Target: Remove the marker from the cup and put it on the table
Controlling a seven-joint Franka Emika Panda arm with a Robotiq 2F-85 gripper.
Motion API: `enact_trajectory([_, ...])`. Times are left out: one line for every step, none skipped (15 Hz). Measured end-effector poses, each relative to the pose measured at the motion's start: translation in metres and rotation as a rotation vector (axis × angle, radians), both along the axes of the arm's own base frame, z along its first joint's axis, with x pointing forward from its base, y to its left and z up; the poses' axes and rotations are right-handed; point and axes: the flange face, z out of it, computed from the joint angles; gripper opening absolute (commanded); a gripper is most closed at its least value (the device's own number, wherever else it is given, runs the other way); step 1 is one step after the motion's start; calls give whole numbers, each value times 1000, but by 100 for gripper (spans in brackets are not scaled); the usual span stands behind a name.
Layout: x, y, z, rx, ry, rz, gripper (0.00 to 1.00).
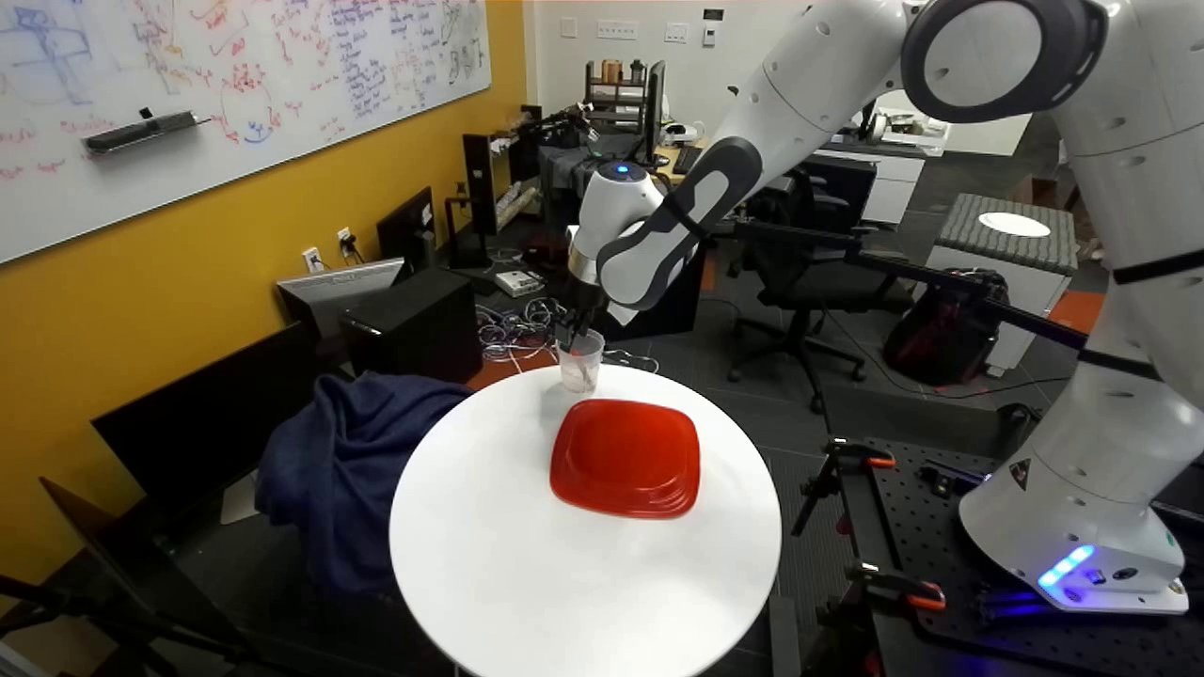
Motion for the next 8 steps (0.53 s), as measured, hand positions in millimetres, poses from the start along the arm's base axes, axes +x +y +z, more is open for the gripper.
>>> enact_trajectory([0,-1,0,2,-1,-4,56])
enact_trajectory([1,-2,-1,3,-3,-8,57])
enact_trajectory([1,-4,-1,4,-5,-12,57])
enact_trajectory([2,-5,-1,5,-7,-16,57])
enact_trajectory([3,-7,-1,5,-9,-19,57])
enact_trajectory([4,-8,-1,5,-11,-21,57])
enact_trajectory([5,-9,-2,5,-13,-23,55])
enact_trajectory([6,-10,-2,4,-14,-24,52])
